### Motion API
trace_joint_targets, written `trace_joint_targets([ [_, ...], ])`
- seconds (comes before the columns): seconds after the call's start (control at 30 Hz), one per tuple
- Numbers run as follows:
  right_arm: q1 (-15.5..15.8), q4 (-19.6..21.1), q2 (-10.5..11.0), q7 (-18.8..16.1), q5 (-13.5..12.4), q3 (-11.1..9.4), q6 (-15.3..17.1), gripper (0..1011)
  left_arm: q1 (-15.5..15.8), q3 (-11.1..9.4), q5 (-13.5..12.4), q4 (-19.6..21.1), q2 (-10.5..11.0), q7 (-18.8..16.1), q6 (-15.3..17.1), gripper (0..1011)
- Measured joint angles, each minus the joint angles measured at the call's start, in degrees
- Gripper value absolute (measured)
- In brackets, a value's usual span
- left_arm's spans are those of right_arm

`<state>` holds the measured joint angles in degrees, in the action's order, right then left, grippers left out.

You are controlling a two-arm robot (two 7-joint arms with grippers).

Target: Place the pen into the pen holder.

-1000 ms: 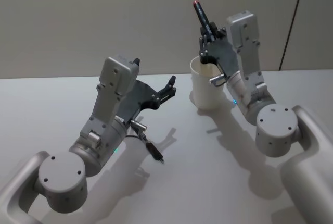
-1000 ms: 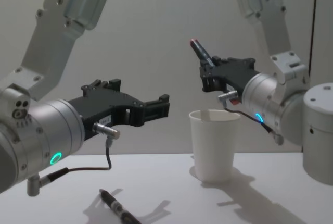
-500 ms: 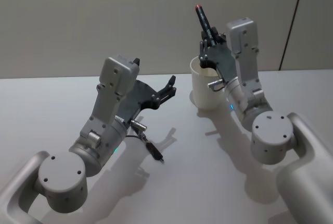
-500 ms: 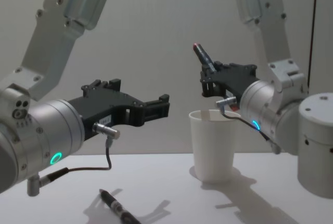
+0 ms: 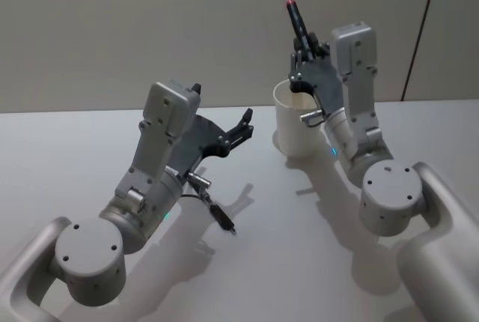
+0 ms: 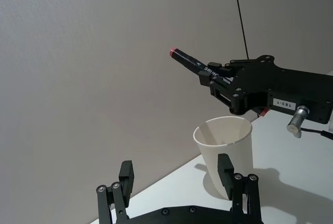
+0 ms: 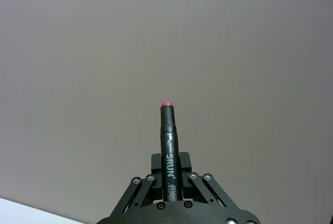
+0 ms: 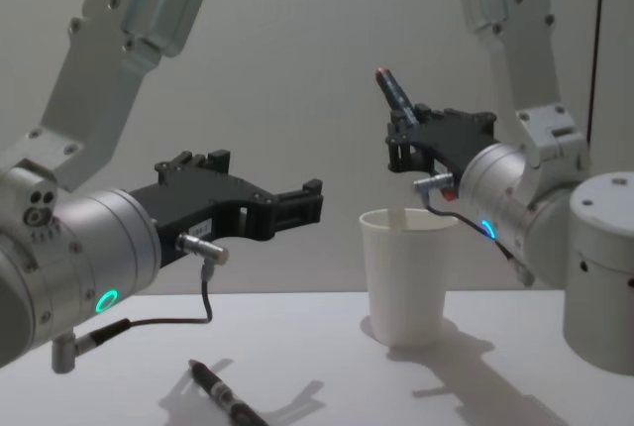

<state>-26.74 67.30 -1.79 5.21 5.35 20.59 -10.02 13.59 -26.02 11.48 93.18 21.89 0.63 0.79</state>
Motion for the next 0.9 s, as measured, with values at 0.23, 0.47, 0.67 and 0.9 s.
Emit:
trace_joint_targets([
  [0.23,-0.84,-1.04,-0.33,0.15,0.64,-0.26,-0.49,187,0.00,0.00,0.00,0.00,0.00,0.00,0.00,1001],
  [0.47,-2.23,-3.44,-0.77,0.12,1.27,-0.58,-1.11,187,0.00,0.00,0.00,0.00,0.00,0.00,0.00,1001],
  [0.67,-3.91,-6.56,-1.33,0.09,1.79,-0.89,-1.94,187,0.00,0.00,0.00,0.00,0.00,0.00,0.00,1001],
  [0.9,-5.92,-10.45,-2.02,0.06,2.27,-1.21,-3.12,187,0.00,0.00,0.00,0.00,0.00,0.00,0.00,1001],
])
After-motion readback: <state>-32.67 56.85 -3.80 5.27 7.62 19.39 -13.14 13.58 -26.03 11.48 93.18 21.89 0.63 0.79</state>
